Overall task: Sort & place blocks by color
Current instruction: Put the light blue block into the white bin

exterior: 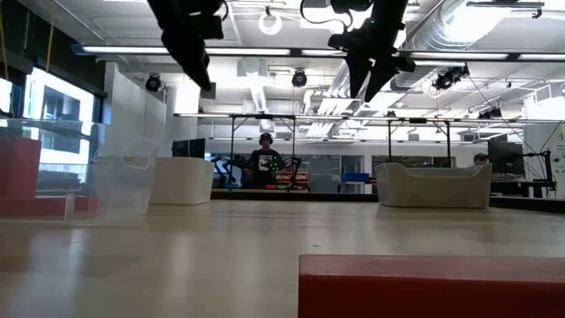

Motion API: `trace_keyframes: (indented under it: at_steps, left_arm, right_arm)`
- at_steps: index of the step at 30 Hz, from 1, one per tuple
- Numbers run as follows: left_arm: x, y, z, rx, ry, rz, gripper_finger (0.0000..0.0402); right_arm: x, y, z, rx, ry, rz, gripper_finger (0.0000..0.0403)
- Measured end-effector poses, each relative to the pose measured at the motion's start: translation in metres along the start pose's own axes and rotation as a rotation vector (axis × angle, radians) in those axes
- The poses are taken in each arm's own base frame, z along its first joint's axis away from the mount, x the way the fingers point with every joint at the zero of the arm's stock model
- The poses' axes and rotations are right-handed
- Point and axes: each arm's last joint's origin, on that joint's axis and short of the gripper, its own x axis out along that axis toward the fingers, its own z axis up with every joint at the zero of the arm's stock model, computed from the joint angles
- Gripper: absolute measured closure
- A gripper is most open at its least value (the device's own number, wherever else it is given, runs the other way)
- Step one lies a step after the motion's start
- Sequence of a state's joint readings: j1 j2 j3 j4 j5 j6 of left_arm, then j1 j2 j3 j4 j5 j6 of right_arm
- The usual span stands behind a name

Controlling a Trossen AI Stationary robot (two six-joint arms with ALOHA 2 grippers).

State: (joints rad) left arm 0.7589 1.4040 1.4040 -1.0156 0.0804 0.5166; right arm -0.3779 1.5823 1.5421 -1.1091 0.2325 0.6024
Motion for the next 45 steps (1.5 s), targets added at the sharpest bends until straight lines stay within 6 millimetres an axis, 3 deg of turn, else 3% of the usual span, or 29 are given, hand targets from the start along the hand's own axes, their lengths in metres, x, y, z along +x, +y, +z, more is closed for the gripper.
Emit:
trace_keyframes:
  at_steps: [11,21,45]
  left_arm:
    - [0.01,0.019,-0.019,-0.106,0.165,0.033,0.0401]
    - [0.01,0.023,-0.023,-0.208,0.177,0.045,0.0401]
    - [0.073,0.011,-0.088,-0.417,0.4,-0.028,0.0401]
  right_arm:
    - [0.0,0.0,0.0,0.0,0.0,0.0,0.0237]
    - [0.0,0.0,0.0,0.0,0.0,0.0,0.0237]
    - [0.0,0.0,0.0,0.0,0.0,0.001,0.0237]
